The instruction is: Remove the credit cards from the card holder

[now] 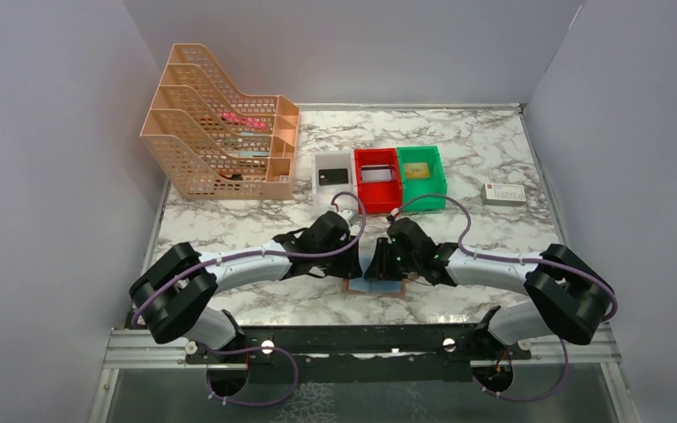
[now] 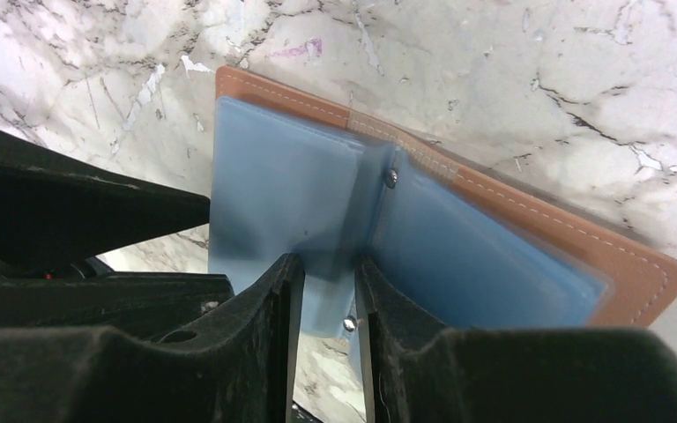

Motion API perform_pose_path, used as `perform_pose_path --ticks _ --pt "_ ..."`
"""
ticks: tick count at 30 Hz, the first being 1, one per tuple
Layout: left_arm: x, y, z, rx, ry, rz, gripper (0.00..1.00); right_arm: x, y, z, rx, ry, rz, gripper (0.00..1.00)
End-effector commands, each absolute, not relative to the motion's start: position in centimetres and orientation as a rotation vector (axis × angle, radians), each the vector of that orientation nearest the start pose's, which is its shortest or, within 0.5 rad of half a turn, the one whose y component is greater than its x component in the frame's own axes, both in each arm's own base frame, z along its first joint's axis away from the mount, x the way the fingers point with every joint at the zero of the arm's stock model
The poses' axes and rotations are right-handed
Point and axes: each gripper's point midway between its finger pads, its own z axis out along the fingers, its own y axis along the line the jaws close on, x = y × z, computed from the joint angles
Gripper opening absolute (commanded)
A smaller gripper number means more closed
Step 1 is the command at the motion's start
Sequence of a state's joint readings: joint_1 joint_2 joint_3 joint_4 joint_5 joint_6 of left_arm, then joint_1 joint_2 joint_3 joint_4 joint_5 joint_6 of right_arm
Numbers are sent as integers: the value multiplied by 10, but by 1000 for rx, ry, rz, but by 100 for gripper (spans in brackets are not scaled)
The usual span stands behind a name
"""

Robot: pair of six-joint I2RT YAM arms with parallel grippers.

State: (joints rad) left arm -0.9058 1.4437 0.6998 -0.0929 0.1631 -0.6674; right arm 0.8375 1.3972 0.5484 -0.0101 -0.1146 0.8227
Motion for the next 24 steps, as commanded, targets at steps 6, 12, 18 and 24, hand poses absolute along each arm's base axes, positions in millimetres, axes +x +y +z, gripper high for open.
perform_pose_path --ticks 6,12,18,24 --pt "173 -320 71 422 2515 -931 42 172 283 25 -60 2622 923 50" --pt "171 -321 72 428 2507 -952 42 177 277 10 -76 2676 806 42" --pt "172 -322 73 424 2494 -964 42 183 278 17 -96 2646 794 20" --pt "181 -306 69 361 2504 -839 46 183 274 24 -71 2611 820 11"
